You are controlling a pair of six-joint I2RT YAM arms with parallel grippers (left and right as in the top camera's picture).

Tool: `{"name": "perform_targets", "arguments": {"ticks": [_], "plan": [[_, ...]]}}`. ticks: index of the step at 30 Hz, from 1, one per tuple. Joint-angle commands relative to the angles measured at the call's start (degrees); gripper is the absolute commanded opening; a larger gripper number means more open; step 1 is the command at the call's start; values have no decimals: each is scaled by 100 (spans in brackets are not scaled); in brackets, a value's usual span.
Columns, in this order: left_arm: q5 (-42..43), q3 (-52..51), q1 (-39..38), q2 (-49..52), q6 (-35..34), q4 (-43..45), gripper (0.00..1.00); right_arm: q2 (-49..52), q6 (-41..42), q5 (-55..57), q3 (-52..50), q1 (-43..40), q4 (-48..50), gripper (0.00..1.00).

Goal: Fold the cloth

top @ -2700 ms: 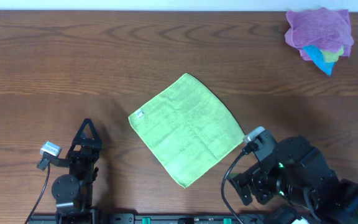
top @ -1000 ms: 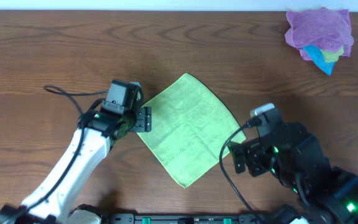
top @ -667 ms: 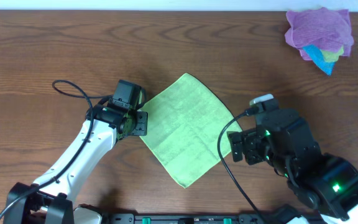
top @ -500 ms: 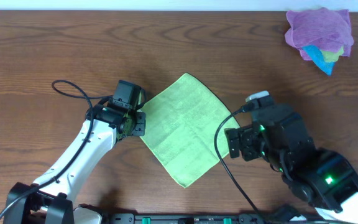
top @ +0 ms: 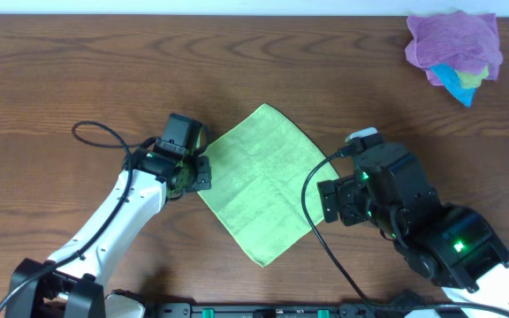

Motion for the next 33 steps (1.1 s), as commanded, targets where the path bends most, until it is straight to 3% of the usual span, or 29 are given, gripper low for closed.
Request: {"name": "perform_targets", "arguments": {"ticks": [1,10,33], "plan": [[-372,179,-118,203,535,188,6,-4,109,76,-11,-74,-9,96],[-599,179,-155,1093,752,435,5,2,109,28,-13,-74,-39,92],[-957,179,-153,1547,1034,1005,5,221,153,-461,-264,-74,-24,91]]}}
